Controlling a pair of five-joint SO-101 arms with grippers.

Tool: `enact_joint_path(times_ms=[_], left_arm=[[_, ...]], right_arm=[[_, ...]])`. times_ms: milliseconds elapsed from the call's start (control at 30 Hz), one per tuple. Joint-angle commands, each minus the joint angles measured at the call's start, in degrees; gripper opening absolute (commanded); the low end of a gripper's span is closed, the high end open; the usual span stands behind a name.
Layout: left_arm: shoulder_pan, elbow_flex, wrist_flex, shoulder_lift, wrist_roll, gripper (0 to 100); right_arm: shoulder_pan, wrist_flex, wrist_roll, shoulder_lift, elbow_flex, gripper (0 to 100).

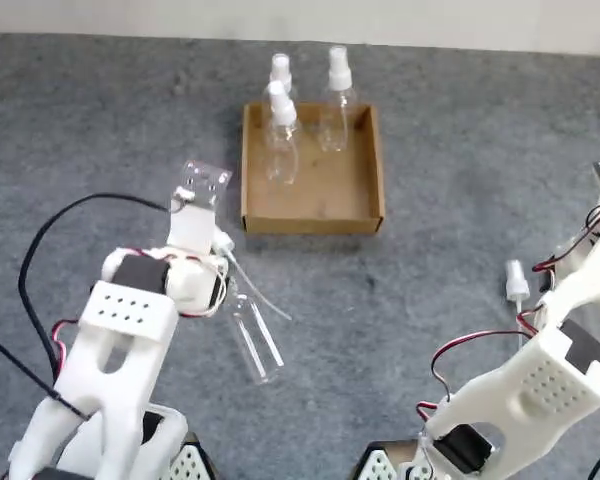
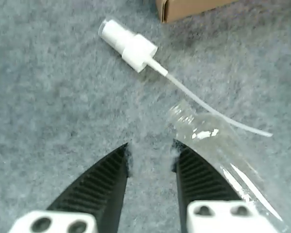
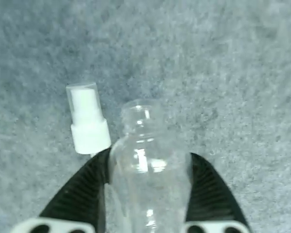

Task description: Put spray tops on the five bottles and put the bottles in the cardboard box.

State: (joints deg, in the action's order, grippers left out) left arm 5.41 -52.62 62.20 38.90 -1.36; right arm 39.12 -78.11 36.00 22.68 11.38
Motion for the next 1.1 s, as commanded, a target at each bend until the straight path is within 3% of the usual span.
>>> enact_joint_path(times_ms=[0, 467, 700, 967, 1067], left_arm=[[-0.75, -1.36, -1.85, 3.74, -0.18, 9], [-0.75, -5.05, -2.02, 10.15, 2.37, 9], [-0.75, -5.05, -2.11, 10.07, 2.37, 9], [-0.75, -5.05, -2.11, 9.98, 2.46, 9], [-0.75, -5.05, -2.2, 9.98, 2.46, 9]], right_arm=[[-0.75, -0.4, -0.62, -0.75, 0.31, 19.4], [-6.37, -2.77, -5.63, -1.45, 1.71, 23.5], [-17.45, -13.41, -10.2, -8.31, 15.87, 23.2], [-19.3, -13.32, -10.29, -4.88, 9.89, 23.1], [-20.7, -13.23, -6.59, -3.47, 5.14, 23.1]])
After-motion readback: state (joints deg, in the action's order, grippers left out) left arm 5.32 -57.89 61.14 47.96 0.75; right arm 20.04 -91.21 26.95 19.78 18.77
